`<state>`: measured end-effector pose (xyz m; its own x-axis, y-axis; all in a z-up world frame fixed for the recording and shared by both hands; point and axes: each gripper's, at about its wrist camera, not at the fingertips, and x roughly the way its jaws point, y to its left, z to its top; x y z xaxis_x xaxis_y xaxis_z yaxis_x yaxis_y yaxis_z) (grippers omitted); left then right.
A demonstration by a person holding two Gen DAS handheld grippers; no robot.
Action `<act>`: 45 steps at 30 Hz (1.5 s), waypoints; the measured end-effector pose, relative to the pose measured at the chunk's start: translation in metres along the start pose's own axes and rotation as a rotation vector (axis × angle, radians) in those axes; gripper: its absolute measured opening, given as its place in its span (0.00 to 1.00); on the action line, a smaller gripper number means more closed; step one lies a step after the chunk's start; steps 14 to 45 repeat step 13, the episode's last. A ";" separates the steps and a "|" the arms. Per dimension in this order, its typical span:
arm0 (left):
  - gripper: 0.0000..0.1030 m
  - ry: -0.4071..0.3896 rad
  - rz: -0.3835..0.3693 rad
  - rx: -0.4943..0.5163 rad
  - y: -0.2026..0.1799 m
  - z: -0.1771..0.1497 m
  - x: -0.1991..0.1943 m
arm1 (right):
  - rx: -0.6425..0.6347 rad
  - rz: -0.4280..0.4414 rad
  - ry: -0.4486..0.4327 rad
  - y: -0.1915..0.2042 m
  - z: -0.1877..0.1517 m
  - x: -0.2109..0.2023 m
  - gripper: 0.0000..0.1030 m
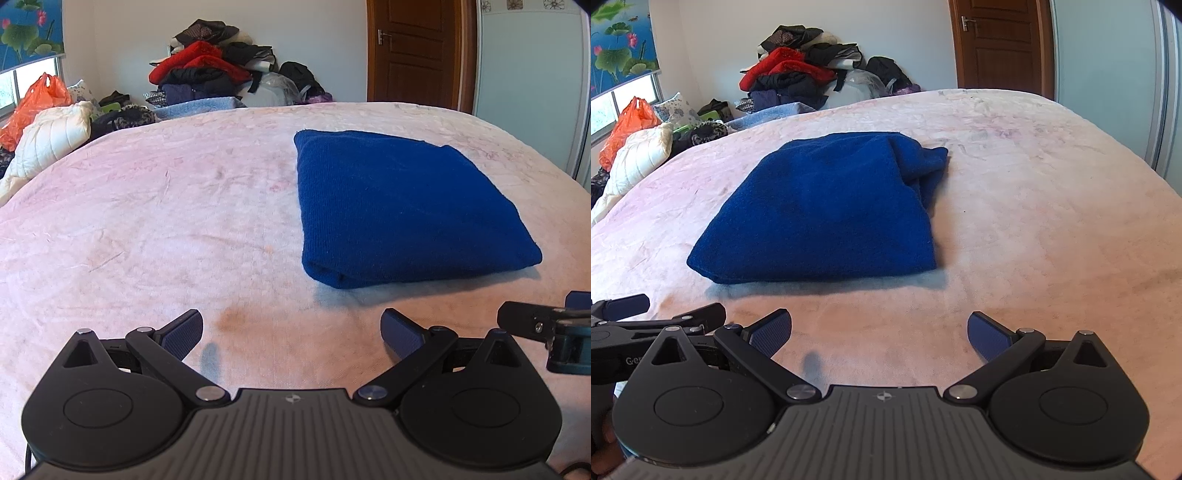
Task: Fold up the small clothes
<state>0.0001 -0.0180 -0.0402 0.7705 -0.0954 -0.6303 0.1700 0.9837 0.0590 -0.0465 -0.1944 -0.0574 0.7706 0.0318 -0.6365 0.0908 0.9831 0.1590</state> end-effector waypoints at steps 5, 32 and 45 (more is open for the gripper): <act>1.00 0.012 0.015 -0.014 0.003 0.000 0.001 | -0.018 0.000 0.000 0.003 0.000 -0.003 1.00; 1.00 -0.003 0.017 -0.033 0.010 0.000 -0.001 | -0.047 0.005 0.006 0.008 -0.002 -0.003 1.00; 1.00 -0.003 0.017 -0.033 0.010 0.000 -0.001 | -0.047 0.005 0.006 0.008 -0.002 -0.003 1.00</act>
